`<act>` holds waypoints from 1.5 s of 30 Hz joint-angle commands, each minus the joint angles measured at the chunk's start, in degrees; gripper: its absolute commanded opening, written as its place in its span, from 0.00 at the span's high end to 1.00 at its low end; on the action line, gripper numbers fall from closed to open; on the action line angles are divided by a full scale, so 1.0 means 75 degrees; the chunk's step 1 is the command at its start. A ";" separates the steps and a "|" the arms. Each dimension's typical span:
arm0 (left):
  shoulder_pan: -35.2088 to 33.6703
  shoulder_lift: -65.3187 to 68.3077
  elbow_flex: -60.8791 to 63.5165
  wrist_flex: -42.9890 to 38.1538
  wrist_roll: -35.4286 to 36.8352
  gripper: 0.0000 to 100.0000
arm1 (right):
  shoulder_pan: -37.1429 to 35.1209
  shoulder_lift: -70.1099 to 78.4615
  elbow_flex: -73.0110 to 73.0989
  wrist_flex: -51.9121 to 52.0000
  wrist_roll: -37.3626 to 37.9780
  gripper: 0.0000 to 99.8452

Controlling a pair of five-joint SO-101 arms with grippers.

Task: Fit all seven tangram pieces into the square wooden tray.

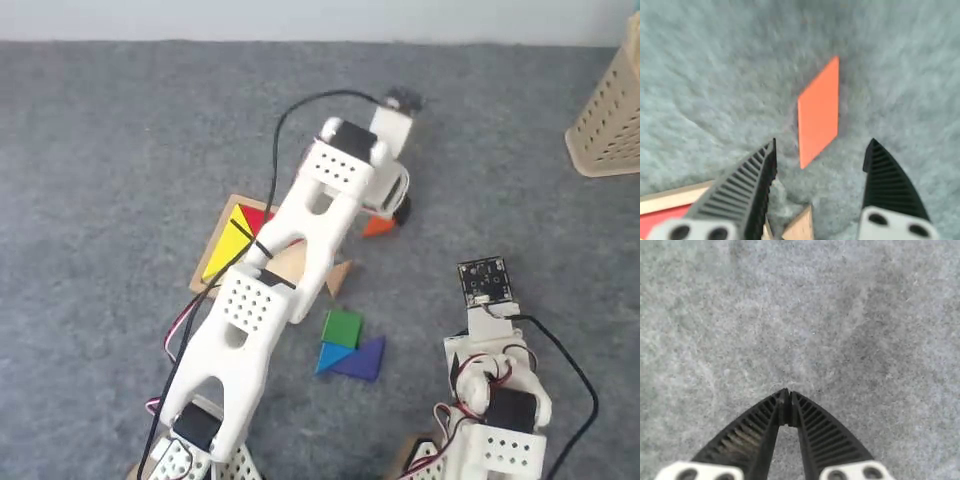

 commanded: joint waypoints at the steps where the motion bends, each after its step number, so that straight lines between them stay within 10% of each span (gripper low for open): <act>1: -0.0012 -0.0105 -0.0416 -0.0211 0.0105 0.73 | 0.0088 -0.0111 0.0047 -0.0100 0.0082 0.99; 21: -0.0047 0.1817 -0.1588 -0.0012 0.0082 0.73 | 0.0088 -0.0111 0.0047 -0.0100 0.0082 0.99; 31: -0.0012 0.1946 -0.1811 0.0129 0.0105 0.99 | 0.0088 -0.0111 0.0047 -0.0100 0.0082 0.99; 45: 0.0410 0.1864 -0.1975 0.0844 0.0094 0.99 | 0.0088 -0.0111 0.0047 -0.0100 0.0082 0.99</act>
